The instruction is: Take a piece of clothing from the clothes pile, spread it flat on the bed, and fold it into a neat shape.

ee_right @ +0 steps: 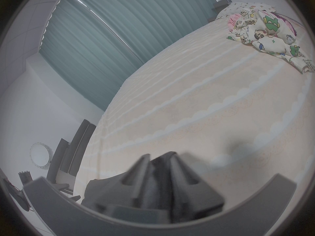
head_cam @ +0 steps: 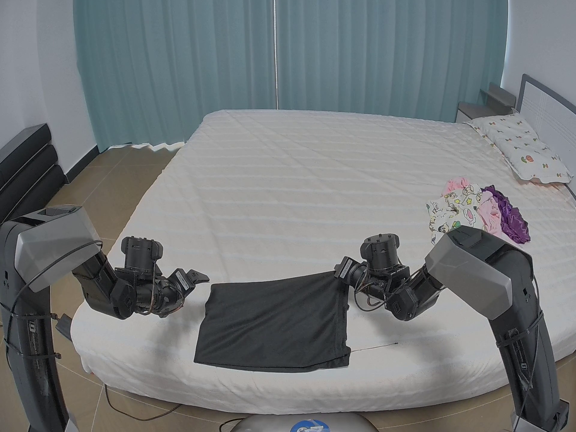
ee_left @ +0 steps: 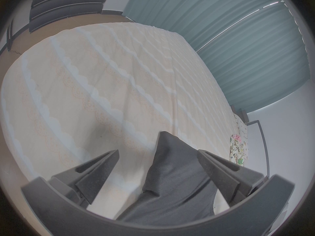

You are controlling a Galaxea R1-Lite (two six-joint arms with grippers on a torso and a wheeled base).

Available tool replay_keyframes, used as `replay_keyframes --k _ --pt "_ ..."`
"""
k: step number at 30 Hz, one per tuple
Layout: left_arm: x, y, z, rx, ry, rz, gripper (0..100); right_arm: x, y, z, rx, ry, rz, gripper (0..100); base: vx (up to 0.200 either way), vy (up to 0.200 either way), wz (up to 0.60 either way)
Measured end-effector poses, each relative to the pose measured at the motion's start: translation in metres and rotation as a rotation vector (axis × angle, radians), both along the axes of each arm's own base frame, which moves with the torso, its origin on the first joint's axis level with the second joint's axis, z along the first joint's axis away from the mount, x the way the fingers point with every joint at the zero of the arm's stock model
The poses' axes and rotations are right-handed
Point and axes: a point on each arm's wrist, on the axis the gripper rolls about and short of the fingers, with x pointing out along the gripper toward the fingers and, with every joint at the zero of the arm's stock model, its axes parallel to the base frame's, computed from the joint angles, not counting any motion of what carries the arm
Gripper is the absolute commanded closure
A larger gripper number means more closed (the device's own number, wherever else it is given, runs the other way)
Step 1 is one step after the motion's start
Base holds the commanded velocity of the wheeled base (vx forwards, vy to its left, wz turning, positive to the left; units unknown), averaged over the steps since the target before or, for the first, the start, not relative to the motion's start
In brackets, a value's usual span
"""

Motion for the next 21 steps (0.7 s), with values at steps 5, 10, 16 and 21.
replay_keyframes --k 5,10,16,21 --pt "0.000 0.000 0.000 0.000 0.000 0.000 0 -0.007 -0.005 0.003 -0.004 0.012 0.013 0 0.000 0.000 0.00" --pt "0.000 0.000 0.000 0.000 0.000 0.000 0 -0.026 -0.014 0.009 -0.010 0.047 0.064 0 0.000 0.000 0.00" --pt "0.000 0.000 0.000 0.000 0.002 0.000 0 -0.065 -0.024 0.010 -0.042 0.104 0.153 0 0.000 0.000 0.00" --pt "0.000 0.000 0.000 0.001 0.002 -0.001 0 -0.103 -0.028 0.009 -0.068 0.152 0.238 0 0.000 0.000 0.00"
